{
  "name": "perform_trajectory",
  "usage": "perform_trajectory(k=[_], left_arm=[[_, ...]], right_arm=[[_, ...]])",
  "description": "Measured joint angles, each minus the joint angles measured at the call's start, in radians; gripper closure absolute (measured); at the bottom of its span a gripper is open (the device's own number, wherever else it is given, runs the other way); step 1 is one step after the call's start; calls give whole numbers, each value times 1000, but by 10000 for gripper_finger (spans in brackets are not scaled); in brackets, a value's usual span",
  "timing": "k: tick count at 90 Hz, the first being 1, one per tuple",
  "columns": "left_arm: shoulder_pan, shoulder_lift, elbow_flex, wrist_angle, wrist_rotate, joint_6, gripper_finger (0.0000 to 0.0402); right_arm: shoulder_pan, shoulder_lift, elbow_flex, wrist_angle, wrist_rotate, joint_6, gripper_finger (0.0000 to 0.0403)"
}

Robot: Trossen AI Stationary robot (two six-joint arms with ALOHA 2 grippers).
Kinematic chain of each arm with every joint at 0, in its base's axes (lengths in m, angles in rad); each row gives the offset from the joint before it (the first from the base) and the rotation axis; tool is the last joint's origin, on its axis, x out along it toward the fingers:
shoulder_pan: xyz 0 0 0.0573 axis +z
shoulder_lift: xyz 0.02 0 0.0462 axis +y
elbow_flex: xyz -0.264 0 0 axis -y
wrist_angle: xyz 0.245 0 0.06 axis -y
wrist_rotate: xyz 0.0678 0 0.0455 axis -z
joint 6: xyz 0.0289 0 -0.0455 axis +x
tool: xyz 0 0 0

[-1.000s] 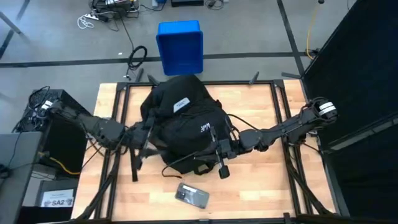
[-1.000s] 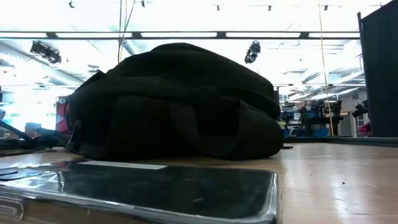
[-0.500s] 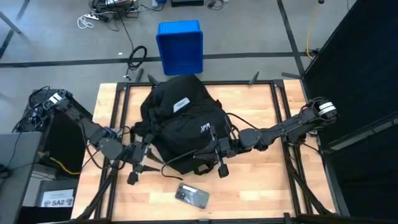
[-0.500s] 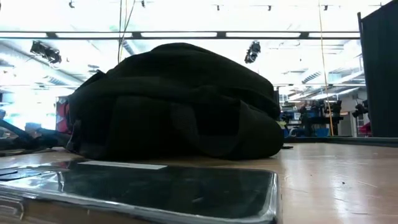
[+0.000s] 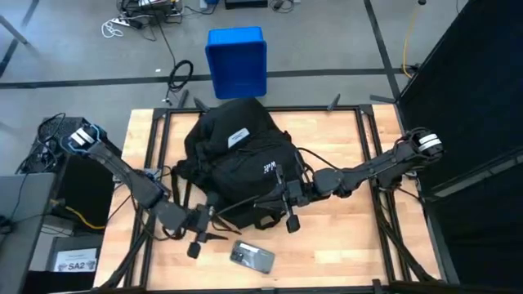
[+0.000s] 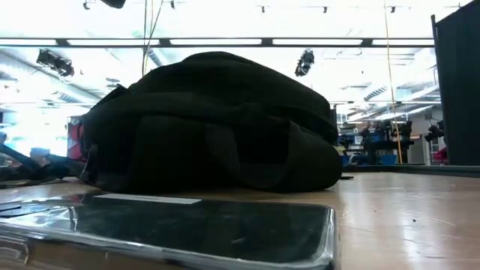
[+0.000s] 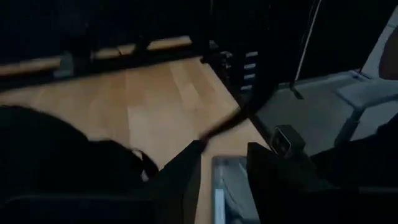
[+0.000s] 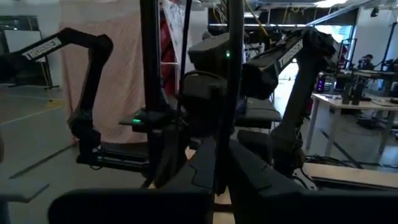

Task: Unpack backpack
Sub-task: Put the USB cable into the backpack

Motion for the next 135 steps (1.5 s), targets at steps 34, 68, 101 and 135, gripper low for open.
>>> perform_trajectory(k=[34, 68, 101, 135], left_arm=[[2, 33, 0, 128, -179, 93, 335], [1, 29, 0, 313, -276, 285, 401], [65, 28, 9, 467, -276, 423, 402], [153, 28, 11, 571, -270, 498, 402]], right_arm=[[0, 1, 0, -51, -2, 14, 403], [1, 4, -1, -249, -37, 101, 403], [-18, 129, -1, -197, -37, 111, 403], [-48, 200, -1, -136, -49, 118, 403]])
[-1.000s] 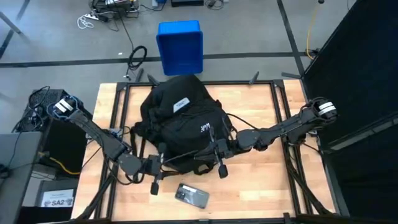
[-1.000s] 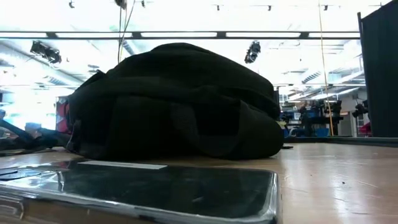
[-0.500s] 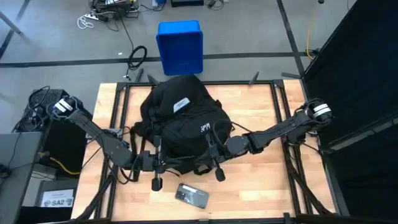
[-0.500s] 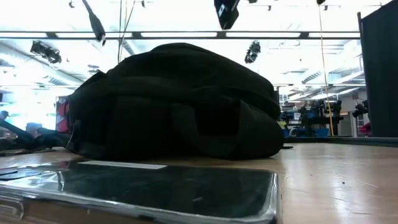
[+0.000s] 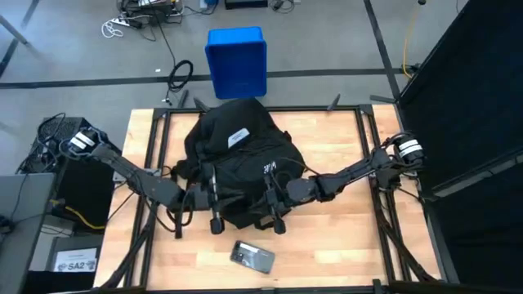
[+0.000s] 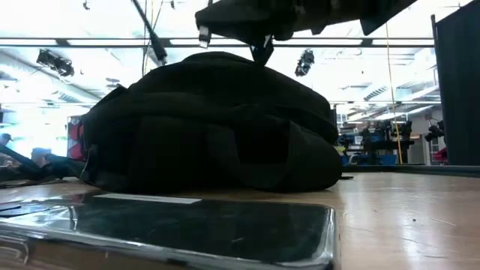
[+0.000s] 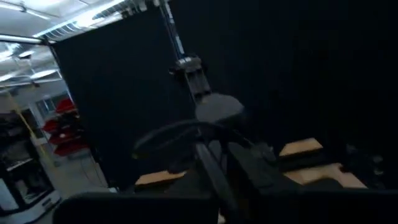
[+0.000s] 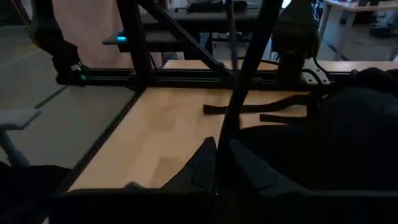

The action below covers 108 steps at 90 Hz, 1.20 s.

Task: Unpack backpack
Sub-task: Put the USB cable into the backpack

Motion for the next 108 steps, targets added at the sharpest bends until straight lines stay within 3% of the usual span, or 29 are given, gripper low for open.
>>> perform_trajectory(k=[24, 44, 61, 93, 108], left_arm=[[54, 0, 0, 52, 93, -4, 402], [58, 0, 1, 56, 108, -5, 402], [58, 0, 1, 52, 109, -10, 402], [60, 0, 1, 72, 126, -18, 402], [80, 0, 1, 89, 154, -17, 402]], right_arm=[[1, 0, 1, 7, -3, 4, 403], [1, 0, 1, 34, 80, -8, 380], [4, 0, 1, 73, 101, -69, 336], [5, 0, 1, 78, 116, -68, 216], [5, 0, 1, 92, 116, -46, 178]])
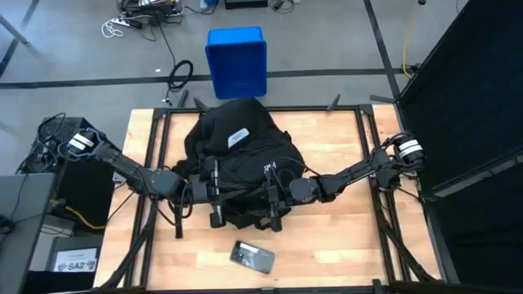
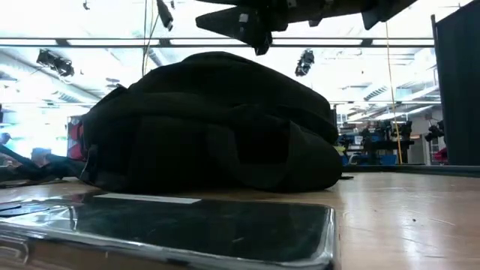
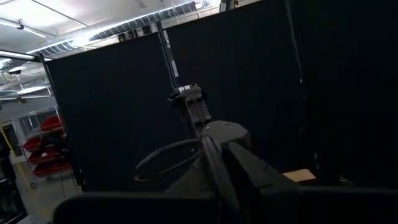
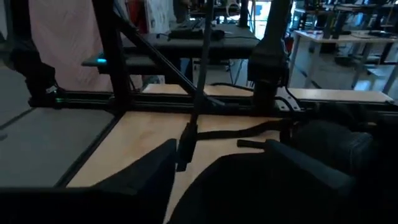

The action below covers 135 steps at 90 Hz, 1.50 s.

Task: Unpack backpack
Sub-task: Put the USB cable into the backpack

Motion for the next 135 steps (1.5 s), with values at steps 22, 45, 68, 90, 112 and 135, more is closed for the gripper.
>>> perform_trajectory(k=[22, 45, 68, 90, 112, 135], left_arm=[[48, 36, 0, 85, 44, 4, 402], [97, 84, 0, 202, 64, 13, 402], [115, 84, 0, 272, 142, 7, 402], [115, 84, 0, 268, 145, 6, 402], [113, 83, 0, 195, 145, 5, 402], [97, 35, 0, 37, 144, 12, 373]], right_arm=[[-2, 0, 0, 16, 0, 2, 164], [-2, 0, 0, 24, 0, 3, 192], [-13, -1, 0, 0, 111, 9, 224], [-29, -1, 0, -18, 116, 4, 335], [-20, -1, 0, -17, 115, -17, 399], [6, -2, 0, 9, 115, -25, 401]])
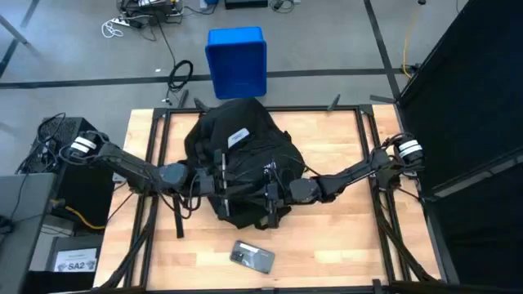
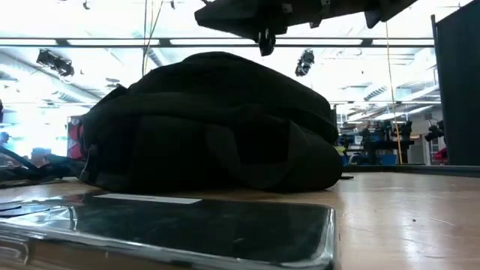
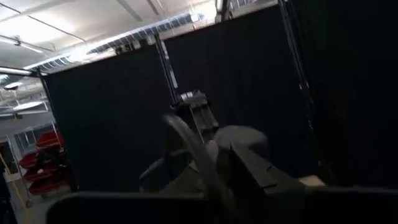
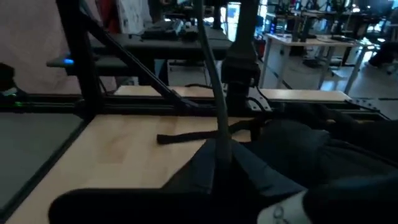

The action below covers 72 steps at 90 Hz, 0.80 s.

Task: Unpack backpack
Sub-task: Put the USB cable into the backpack

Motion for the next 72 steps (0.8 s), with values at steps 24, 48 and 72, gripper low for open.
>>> perform_trajectory(k=[24, 48, 72], left_arm=[[-85, -158, 0, -283, -37, -33, 254], [-249, -288, 0, -542, -263, -64, 185], [-347, -248, -1, -808, -352, -274, 177]], right_arm=[[5, -2, 0, 18, 1, -5, 402], [7, -2, 0, 68, 24, -7, 403], [26, -40, 0, 93, 27, -41, 403]])
